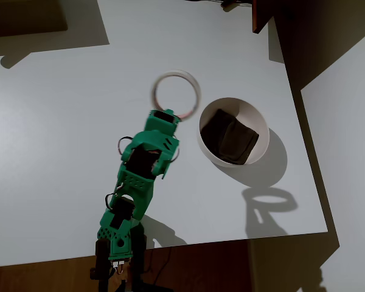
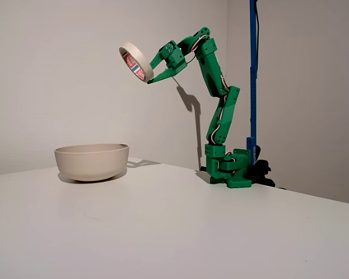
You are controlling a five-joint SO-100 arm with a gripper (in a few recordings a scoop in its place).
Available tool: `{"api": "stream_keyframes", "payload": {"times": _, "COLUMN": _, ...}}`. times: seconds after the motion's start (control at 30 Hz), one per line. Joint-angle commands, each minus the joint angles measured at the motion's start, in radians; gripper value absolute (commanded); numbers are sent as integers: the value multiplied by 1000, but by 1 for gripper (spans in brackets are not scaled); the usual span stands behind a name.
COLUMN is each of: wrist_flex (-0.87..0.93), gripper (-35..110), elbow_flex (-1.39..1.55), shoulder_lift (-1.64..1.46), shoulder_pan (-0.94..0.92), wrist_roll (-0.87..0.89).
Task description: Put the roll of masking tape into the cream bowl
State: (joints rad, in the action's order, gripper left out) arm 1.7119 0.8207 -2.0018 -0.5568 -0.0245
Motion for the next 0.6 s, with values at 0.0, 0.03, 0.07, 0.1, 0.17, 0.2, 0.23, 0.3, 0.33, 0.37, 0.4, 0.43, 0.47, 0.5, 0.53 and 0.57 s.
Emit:
{"api": "stream_keyframes", "payload": {"times": 0.0, "wrist_flex": -72, "gripper": -8, "elbow_flex": -20, "shoulder_lift": 17, "shoulder_pan": -204, "wrist_roll": -34}}
{"api": "stream_keyframes", "payload": {"times": 0.03, "wrist_flex": -106, "gripper": -8, "elbow_flex": -20, "shoulder_lift": 40, "shoulder_pan": -247, "wrist_roll": -38}}
{"api": "stream_keyframes", "payload": {"times": 0.07, "wrist_flex": -143, "gripper": -8, "elbow_flex": -20, "shoulder_lift": 66, "shoulder_pan": -284, "wrist_roll": -43}}
{"api": "stream_keyframes", "payload": {"times": 0.1, "wrist_flex": -183, "gripper": -8, "elbow_flex": -20, "shoulder_lift": 94, "shoulder_pan": -321, "wrist_roll": -46}}
{"api": "stream_keyframes", "payload": {"times": 0.17, "wrist_flex": -268, "gripper": -8, "elbow_flex": -21, "shoulder_lift": 155, "shoulder_pan": -383, "wrist_roll": -52}}
{"api": "stream_keyframes", "payload": {"times": 0.2, "wrist_flex": -304, "gripper": -8, "elbow_flex": -23, "shoulder_lift": 187, "shoulder_pan": -407, "wrist_roll": -57}}
{"api": "stream_keyframes", "payload": {"times": 0.23, "wrist_flex": -334, "gripper": -8, "elbow_flex": -23, "shoulder_lift": 216, "shoulder_pan": -425, "wrist_roll": -60}}
{"api": "stream_keyframes", "payload": {"times": 0.3, "wrist_flex": -380, "gripper": -8, "elbow_flex": -23, "shoulder_lift": 272, "shoulder_pan": -456, "wrist_roll": -69}}
{"api": "stream_keyframes", "payload": {"times": 0.33, "wrist_flex": -400, "gripper": -8, "elbow_flex": -25, "shoulder_lift": 301, "shoulder_pan": -468, "wrist_roll": -72}}
{"api": "stream_keyframes", "payload": {"times": 0.37, "wrist_flex": -422, "gripper": -8, "elbow_flex": -25, "shoulder_lift": 330, "shoulder_pan": -479, "wrist_roll": -77}}
{"api": "stream_keyframes", "payload": {"times": 0.4, "wrist_flex": -442, "gripper": -8, "elbow_flex": -26, "shoulder_lift": 359, "shoulder_pan": -488, "wrist_roll": -78}}
{"api": "stream_keyframes", "payload": {"times": 0.43, "wrist_flex": -457, "gripper": -8, "elbow_flex": -28, "shoulder_lift": 390, "shoulder_pan": -497, "wrist_roll": -81}}
{"api": "stream_keyframes", "payload": {"times": 0.47, "wrist_flex": -466, "gripper": -8, "elbow_flex": -28, "shoulder_lift": 420, "shoulder_pan": -502, "wrist_roll": -86}}
{"api": "stream_keyframes", "payload": {"times": 0.5, "wrist_flex": -472, "gripper": -8, "elbow_flex": -29, "shoulder_lift": 451, "shoulder_pan": -505, "wrist_roll": -92}}
{"api": "stream_keyframes", "payload": {"times": 0.53, "wrist_flex": -476, "gripper": -8, "elbow_flex": -29, "shoulder_lift": 479, "shoulder_pan": -509, "wrist_roll": -100}}
{"api": "stream_keyframes", "payload": {"times": 0.57, "wrist_flex": -476, "gripper": -8, "elbow_flex": -29, "shoulder_lift": 505, "shoulder_pan": -511, "wrist_roll": -109}}
